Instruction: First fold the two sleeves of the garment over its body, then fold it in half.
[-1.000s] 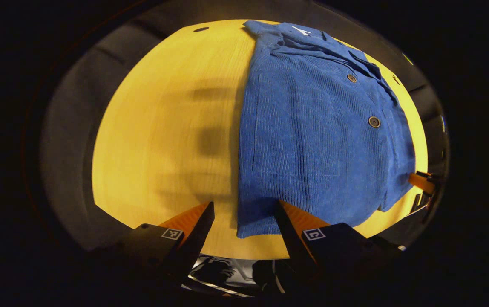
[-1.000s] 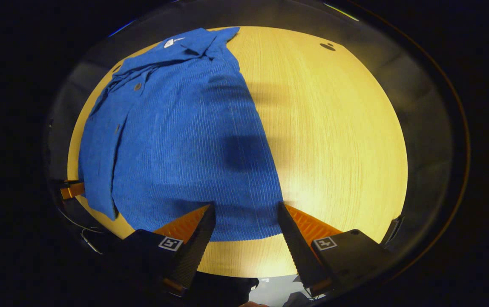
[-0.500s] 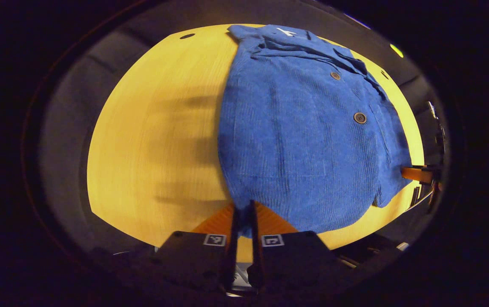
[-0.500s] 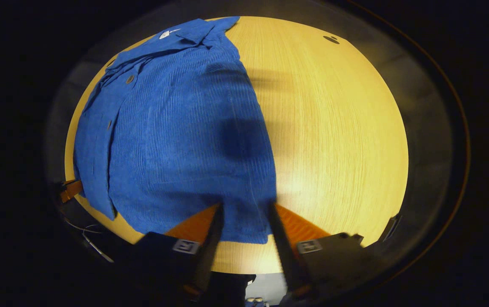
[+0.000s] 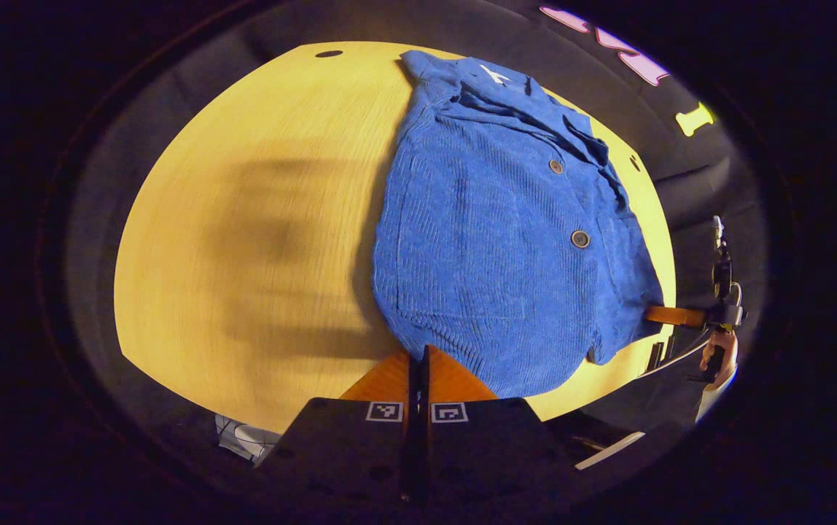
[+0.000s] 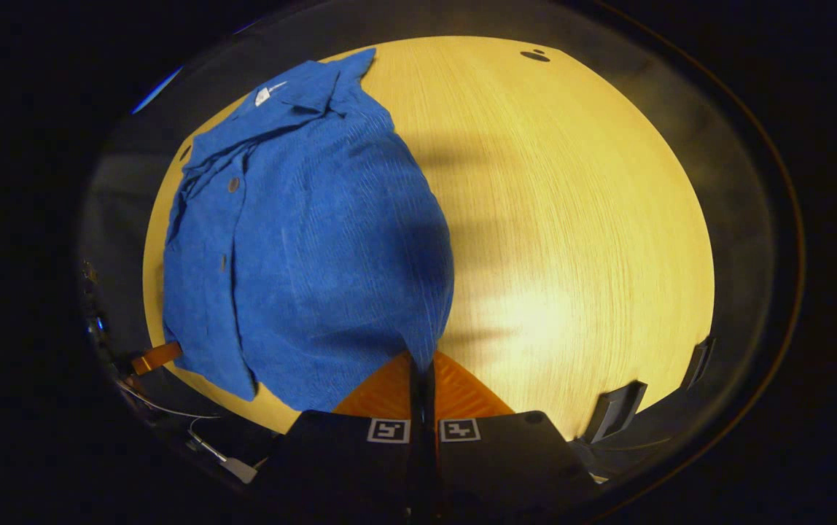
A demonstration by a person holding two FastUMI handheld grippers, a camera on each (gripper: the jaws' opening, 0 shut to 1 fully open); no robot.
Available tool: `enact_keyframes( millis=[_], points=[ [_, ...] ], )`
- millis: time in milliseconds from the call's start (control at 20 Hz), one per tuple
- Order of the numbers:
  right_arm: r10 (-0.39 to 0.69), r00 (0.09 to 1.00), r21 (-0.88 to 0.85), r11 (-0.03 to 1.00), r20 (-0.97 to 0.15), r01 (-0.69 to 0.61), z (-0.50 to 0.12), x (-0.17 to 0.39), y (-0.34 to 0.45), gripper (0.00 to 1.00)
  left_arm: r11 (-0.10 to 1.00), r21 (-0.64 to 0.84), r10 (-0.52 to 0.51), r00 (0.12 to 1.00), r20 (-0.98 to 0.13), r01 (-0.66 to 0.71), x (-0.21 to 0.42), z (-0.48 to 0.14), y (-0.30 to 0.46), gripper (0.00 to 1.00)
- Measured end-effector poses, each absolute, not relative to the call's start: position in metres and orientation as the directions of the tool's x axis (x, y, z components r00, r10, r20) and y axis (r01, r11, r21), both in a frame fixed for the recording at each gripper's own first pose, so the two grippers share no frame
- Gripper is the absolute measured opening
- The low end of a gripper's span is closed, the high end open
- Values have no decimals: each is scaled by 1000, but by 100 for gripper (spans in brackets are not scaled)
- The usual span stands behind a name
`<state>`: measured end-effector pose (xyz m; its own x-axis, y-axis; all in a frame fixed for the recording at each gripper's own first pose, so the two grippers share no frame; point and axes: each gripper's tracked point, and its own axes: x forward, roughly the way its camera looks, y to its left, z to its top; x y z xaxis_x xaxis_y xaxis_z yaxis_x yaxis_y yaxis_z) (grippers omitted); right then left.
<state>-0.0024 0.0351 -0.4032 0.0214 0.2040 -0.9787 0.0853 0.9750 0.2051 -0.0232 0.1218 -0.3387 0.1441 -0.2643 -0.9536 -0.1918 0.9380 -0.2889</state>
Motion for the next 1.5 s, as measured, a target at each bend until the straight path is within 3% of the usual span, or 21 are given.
enact_keyframes(
  millis=[350, 600, 800, 1000, 1150, 1250, 1350, 1500],
  points=[
    [256, 134, 268, 960, -957, 84, -329, 58, 59, 1, 909, -399, -370, 206, -906, -122, 38, -277, 137, 0],
    [255, 227, 276, 959, -940, 68, -284, 134, 72, 1, 947, -321, -306, 252, -918, -22, 110, -231, 180, 0],
    [253, 290, 278, 959, -923, 48, -272, 224, 80, 1, 936, -341, -305, 296, -905, -81, 189, -205, 194, 0],
    [266, 336, 296, 954, -903, 39, -291, 322, 89, 1, 956, -260, -206, 323, -924, -134, 272, -214, 222, 0],
    [269, 338, 292, 956, -902, 19, -328, 381, 96, 1, 947, -261, -195, 309, -931, -189, 327, -240, 224, 0],
    [250, 342, 262, 965, -906, -11, -361, 416, 101, 0, 959, -149, -52, 365, -929, -242, 370, -270, 242, 0],
    [231, 320, 235, 972, -919, -24, -394, 432, 105, 0, 961, -109, 0, 397, -918, -254, 399, -291, 236, 0],
    [227, 311, 235, 972, -923, -14, -427, 446, 105, 1, 970, -51, 15, 267, -964, -237, 392, -316, 230, 0]
  ],
)
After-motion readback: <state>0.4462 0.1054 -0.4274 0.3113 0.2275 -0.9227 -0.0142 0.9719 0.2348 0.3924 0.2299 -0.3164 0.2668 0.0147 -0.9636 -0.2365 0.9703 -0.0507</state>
